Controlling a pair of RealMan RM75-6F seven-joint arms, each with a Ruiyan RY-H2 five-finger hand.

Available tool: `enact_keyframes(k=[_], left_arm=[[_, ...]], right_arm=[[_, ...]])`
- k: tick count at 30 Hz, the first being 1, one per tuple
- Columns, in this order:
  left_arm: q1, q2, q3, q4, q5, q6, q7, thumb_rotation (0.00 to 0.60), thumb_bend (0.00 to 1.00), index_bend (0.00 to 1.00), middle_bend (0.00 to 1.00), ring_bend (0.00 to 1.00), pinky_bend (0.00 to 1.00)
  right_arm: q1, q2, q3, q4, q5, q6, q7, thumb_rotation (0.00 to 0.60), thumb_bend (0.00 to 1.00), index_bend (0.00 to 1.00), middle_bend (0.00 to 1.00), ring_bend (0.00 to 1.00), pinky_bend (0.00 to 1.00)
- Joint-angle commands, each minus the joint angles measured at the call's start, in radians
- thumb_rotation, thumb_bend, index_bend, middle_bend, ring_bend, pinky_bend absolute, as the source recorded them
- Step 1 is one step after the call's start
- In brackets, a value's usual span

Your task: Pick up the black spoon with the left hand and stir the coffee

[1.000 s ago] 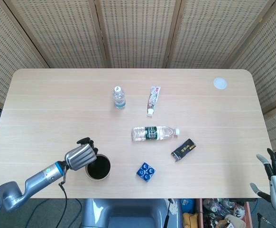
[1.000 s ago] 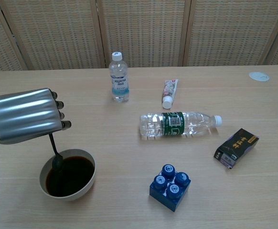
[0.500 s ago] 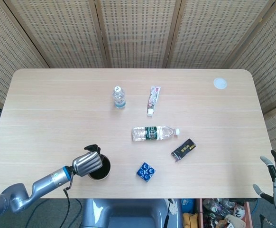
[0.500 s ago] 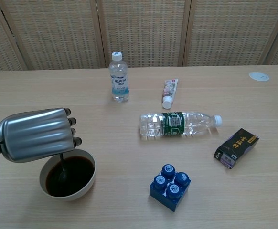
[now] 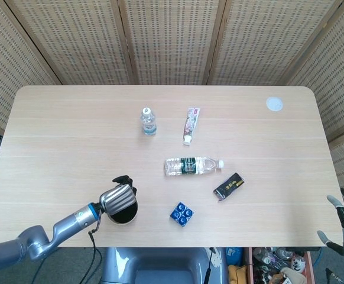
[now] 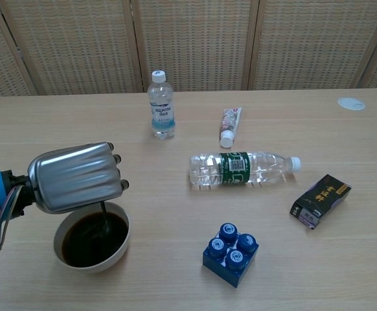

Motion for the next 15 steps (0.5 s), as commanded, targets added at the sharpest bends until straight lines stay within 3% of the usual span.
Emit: enact_keyframes(k=[1, 15], left_arm=[[0.000, -0.003, -0.004, 0.009, -0.007, 0.003, -0.001, 0.600, 0.39, 0.72, 0.76, 0.63, 0.70], [0.019, 0.056, 0.039, -0.034, 0.012, 0.053, -0.040, 0.600, 0.39, 0.72, 0.76, 0.63, 0.70]], right_arm=[[0.001, 0.000, 0.000, -0.002, -0.001, -0.001, -0.002, 0.600, 0.20, 0.22, 0.12, 0.00, 0.00], [0.006, -0.002, 0.003, -0.003, -0.003, -0.010, -0.004, 0.600, 0.20, 0.22, 0.12, 0.00, 0.00]])
